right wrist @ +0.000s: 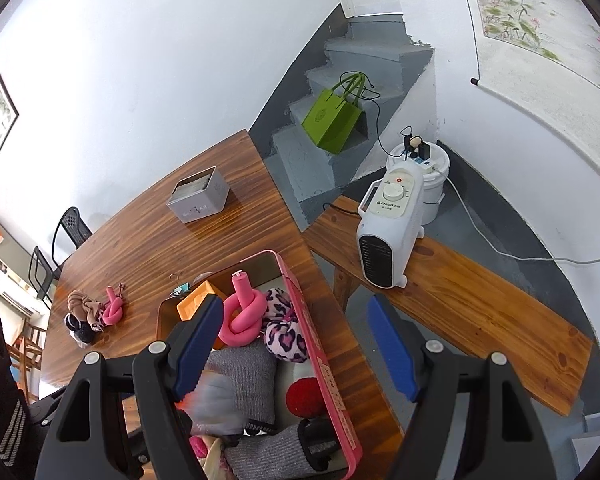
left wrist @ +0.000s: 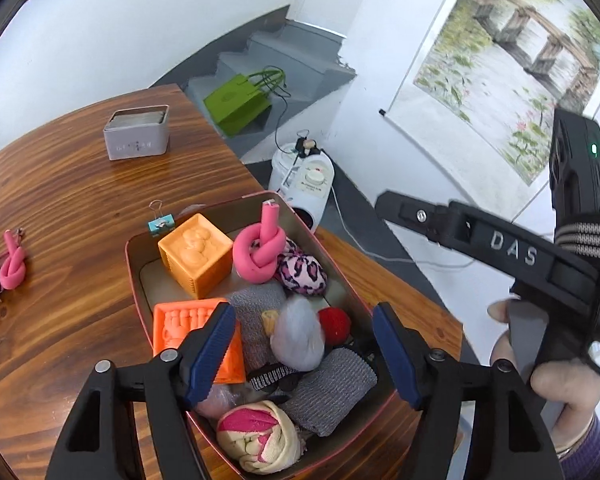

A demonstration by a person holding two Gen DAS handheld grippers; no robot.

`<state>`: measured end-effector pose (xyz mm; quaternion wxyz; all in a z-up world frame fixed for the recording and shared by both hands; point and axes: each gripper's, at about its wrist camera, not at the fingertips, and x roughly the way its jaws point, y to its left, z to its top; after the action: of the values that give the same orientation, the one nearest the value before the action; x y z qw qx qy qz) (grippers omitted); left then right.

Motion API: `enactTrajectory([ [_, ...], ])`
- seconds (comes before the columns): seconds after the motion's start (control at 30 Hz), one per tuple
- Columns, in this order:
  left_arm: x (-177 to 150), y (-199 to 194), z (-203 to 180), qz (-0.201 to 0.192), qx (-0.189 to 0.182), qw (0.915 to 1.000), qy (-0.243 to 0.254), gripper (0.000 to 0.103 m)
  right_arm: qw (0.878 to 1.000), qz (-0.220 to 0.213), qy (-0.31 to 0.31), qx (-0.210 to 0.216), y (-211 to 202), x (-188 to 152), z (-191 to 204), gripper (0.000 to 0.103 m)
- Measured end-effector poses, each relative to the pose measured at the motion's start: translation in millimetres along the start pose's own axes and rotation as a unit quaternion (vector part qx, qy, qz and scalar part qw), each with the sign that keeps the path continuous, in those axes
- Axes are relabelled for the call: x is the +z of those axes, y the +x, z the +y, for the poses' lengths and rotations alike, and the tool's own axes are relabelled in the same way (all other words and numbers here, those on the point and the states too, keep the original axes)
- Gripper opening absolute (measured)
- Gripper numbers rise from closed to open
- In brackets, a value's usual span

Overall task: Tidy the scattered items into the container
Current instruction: 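Open both tools to drop the grey sock and pink tube into the box, then move both tools back toward the remaining pile on the table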

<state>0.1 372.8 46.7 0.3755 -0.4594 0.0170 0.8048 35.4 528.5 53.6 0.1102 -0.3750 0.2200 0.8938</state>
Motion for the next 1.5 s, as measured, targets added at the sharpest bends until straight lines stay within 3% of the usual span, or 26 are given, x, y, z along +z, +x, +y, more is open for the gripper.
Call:
enactTrajectory([
  [0.33, -18.7, -21.7, 38.7, -0.011, 0.034, 0.9988, -0.033, 0.073, 1.000, 0.004, -0.003, 0.012, 1.7, -5.8, 15.6, 0.078],
  [0.67, -44.3, -61.4, 110.3, -0.029, 0.082, 0.9914, -0.097, 0.073, 0.997, 0.013, -0.053, 0.056, 9.3, -13.5, 85.2, 0.078],
  [0.9, -62.3, -99.9, 173.0, -0.048, 0.115, 0.9811, -0.148, 0.073, 0.992, 0.031, -0.087, 0.080, 23.8, -26.2, 145.1, 0.078],
  [1.13, -82.3, -137.9, 246.2, -0.066, 0.155, 0.9649, -0.201, 0.073, 0.988, 0.053, -0.113, 0.095, 42.8, -45.9, 199.3, 0.078],
  [1.5, -99.3, -158.2, 352.8, -0.068, 0.206, 0.9428, -0.253, 0.073, 0.983, 0.079, -0.138, 0.096, 73.9, -70.3, 270.4, 0.078],
])
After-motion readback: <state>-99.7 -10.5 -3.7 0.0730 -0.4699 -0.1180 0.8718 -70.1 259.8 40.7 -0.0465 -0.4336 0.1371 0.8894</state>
